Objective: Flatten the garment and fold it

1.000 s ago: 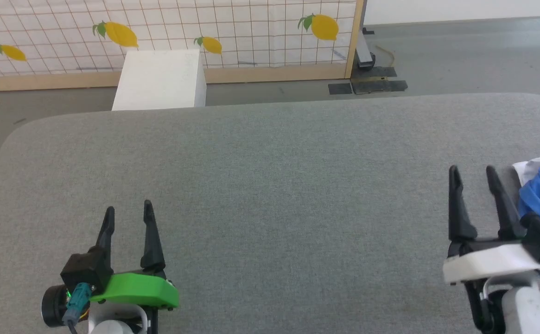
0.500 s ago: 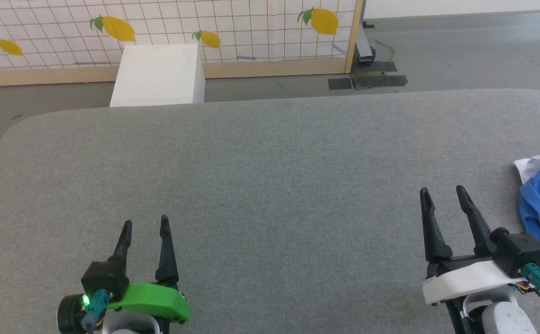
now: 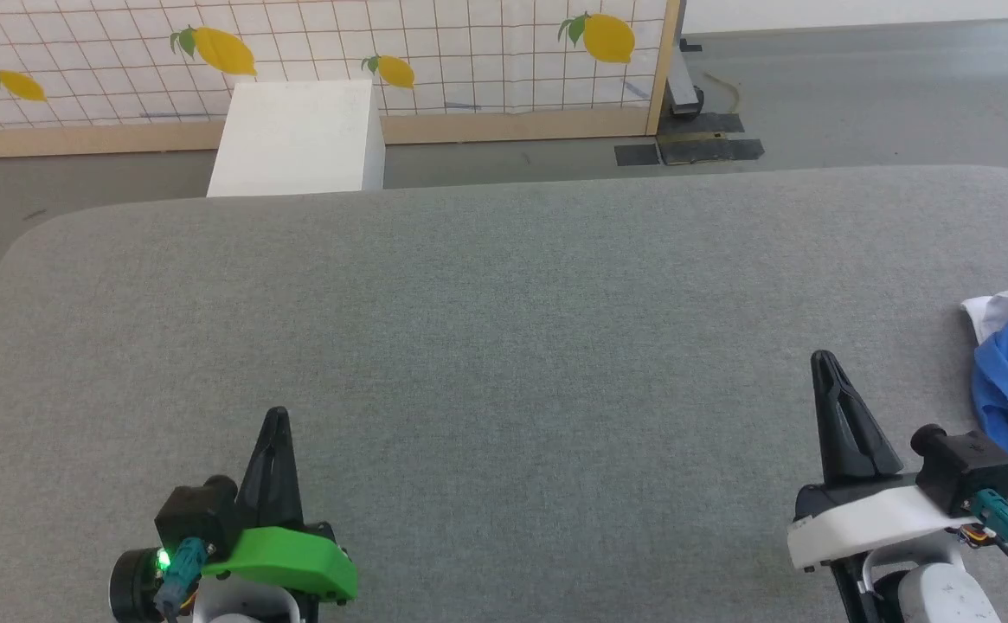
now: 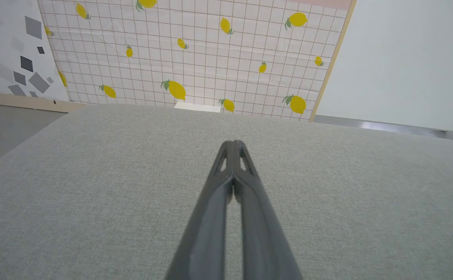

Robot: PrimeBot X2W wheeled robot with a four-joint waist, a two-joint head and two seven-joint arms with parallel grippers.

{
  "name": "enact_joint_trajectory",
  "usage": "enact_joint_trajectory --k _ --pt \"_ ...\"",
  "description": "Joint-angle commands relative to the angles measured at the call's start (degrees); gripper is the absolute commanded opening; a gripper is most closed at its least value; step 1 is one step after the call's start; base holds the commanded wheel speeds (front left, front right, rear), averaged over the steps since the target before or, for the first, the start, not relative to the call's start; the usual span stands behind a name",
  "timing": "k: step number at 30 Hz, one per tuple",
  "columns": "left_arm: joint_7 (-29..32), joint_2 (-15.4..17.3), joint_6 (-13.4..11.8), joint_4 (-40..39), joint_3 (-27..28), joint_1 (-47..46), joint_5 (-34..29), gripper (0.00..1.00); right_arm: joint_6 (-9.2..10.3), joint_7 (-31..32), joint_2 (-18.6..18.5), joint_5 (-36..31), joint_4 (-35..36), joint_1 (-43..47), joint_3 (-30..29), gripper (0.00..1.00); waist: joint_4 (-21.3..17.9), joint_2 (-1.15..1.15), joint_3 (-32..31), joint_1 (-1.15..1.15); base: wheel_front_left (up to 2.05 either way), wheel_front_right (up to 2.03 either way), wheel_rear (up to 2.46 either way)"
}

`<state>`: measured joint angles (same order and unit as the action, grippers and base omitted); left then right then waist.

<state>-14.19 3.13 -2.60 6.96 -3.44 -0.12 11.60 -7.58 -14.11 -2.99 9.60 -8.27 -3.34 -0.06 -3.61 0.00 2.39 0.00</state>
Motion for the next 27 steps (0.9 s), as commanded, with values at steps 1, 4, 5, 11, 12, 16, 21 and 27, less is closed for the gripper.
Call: enact_joint_trajectory --k 1,4,5,11,12,16,21,27 --pt "0.3 -0.01 0.09 -0.23 0.14 0.01 -0.63 0.0 0.0 0.3 0.01 -0.51 0.39 0.19 0.01 0.0 0.05 0.0 -0.03 0.0 0.0 0.0 0.0" --pt "0.66 -0.02 0.16 -0.41 0.22 0.01 -0.92 0.0 0.01 0.65 0.01 -0.75 0.59 0.27 0.01 0.0 0.14 0.0 -0.09 0.0 0.0 0.0 0.0" --pt "0.76 -0.02 0.18 -0.46 0.25 0.02 -1.0 0.0 0.01 0.76 0.01 -0.81 0.65 0.29 0.02 0.0 0.17 0.0 -0.11 0.0 0.0 0.0 0.0" --pt "1.46 -0.03 0.3 -0.79 0.41 0.02 -1.55 0.0 0.01 1.45 0.02 -1.27 1.04 0.45 0.02 0.0 0.34 0.0 -0.23 0.0 0.0 0.0 0.0" --pt "1.59 -0.03 0.32 -0.85 0.45 0.02 -1.65 0.0 0.01 1.58 0.02 -1.35 1.12 0.48 0.02 0.0 0.38 0.0 -0.25 0.0 0.0 0.0 0.0" --pt "2.05 -0.04 0.41 -1.08 0.56 0.03 -2.01 0.0 0.02 2.04 0.02 -1.66 1.38 0.58 0.02 0.0 0.5 0.0 -0.33 0.0 0.0 0.0 0.0" --pt "2.64 -0.05 0.51 -1.36 0.7 0.03 -2.48 0.0 0.02 2.62 0.02 -2.04 1.71 0.72 0.02 0.0 0.65 0.0 -0.43 0.0 0.0 0.0 0.0" --pt "3.33 -0.06 0.64 -1.7 0.86 0.04 -3.03 0.0 0.02 3.31 0.03 -2.5 2.11 0.87 0.02 0.0 0.83 0.0 -0.55 0.0 0.0 0.0 0.0"
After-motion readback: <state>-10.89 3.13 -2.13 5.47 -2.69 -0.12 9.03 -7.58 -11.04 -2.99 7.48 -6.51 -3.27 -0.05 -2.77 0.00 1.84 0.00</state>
